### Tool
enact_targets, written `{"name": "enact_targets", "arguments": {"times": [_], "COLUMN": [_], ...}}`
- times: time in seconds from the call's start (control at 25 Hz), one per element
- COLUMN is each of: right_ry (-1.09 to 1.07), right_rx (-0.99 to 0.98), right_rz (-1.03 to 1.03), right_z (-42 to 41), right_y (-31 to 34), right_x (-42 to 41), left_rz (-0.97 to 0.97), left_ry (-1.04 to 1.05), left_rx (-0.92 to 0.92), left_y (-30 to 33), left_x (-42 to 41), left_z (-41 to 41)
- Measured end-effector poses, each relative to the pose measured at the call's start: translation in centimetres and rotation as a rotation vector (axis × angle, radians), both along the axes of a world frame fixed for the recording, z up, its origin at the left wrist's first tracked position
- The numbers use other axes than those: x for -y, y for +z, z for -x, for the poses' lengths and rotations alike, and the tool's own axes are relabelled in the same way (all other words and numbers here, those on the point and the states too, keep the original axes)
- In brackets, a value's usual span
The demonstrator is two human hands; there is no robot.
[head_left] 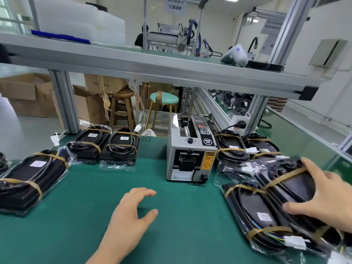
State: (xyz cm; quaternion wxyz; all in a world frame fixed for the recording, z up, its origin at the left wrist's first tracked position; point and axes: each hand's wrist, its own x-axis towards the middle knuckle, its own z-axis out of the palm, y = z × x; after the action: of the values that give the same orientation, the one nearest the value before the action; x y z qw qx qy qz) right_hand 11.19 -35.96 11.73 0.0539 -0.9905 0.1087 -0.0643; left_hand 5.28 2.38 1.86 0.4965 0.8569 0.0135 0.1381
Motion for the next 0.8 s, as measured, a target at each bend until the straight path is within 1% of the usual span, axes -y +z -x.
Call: {"name": "enact_targets", "arguments": {"times": [0.04,0.08,0.12,0.2,0.24,0.28,0.32,0.4,0.44,0.52,0.6,0.68,0.72,0.76,0.8], "right_ry": [0.084,0.183,0.296,0.487,0.561,0.617,0.643,0.634,0.635,0.659,0.688,0.688,0.668,0.621,0.558], "right_rx": [0.052,0.048,0.001,-0.126,-0.138,-0.097,-0.020,0.120,0.152,0.146,0.145,0.179,0.177,0.136,0.037], "right_rz": [0.016,-0.015,-0.109,-0.384,-0.510,-0.613,-0.712,-0.900,-0.979,-1.054,-1.060,-1.088,-1.115,-1.162,-1.240], "right_z": [1.0,2.1,3.2,4.7,5.0,5.0,5.1,5.0,4.8,4.0,3.0,1.7,1.2,1.0,1.1], "right_y": [0.6,1.1,1.4,0.5,-0.7,-2.3,-4.0,-6.6,-7.4,-7.7,-6.6,-5.2,-4.7,-4.6,-4.6], "right_x": [-1.6,-3.7,-6.0,-10.8,-13.0,-15.2,-17.3,-20.8,-21.9,-23.1,-23.2,-22.8,-22.6,-22.4,-22.5], "left_rz": [0.130,0.303,0.497,0.868,0.999,1.071,1.084,1.000,0.956,0.864,0.832,0.920,1.023,1.162,1.313], "left_ry": [-0.029,-0.082,-0.177,-0.399,-0.464,-0.486,-0.444,-0.205,-0.129,-0.100,-0.094,-0.044,-0.011,0.007,0.008], "left_rx": [-0.017,-0.061,-0.128,-0.246,-0.269,-0.251,-0.203,-0.079,-0.014,0.107,0.190,0.220,0.220,0.210,0.198], "left_y": [0.8,1.7,2.5,4.0,4.6,5.2,5.5,5.7,5.8,6.2,6.2,5.7,5.3,4.8,4.3], "left_x": [0.5,1.1,1.6,2.4,2.7,2.7,2.7,2.1,1.5,-0.2,-2.1,-3.8,-4.3,-4.7,-4.9], "left_z": [0.0,0.0,0.0,0.3,0.4,0.6,0.5,0.1,-0.1,-0.4,-0.7,-1.0,-1.2,-1.2,-1.3]}}
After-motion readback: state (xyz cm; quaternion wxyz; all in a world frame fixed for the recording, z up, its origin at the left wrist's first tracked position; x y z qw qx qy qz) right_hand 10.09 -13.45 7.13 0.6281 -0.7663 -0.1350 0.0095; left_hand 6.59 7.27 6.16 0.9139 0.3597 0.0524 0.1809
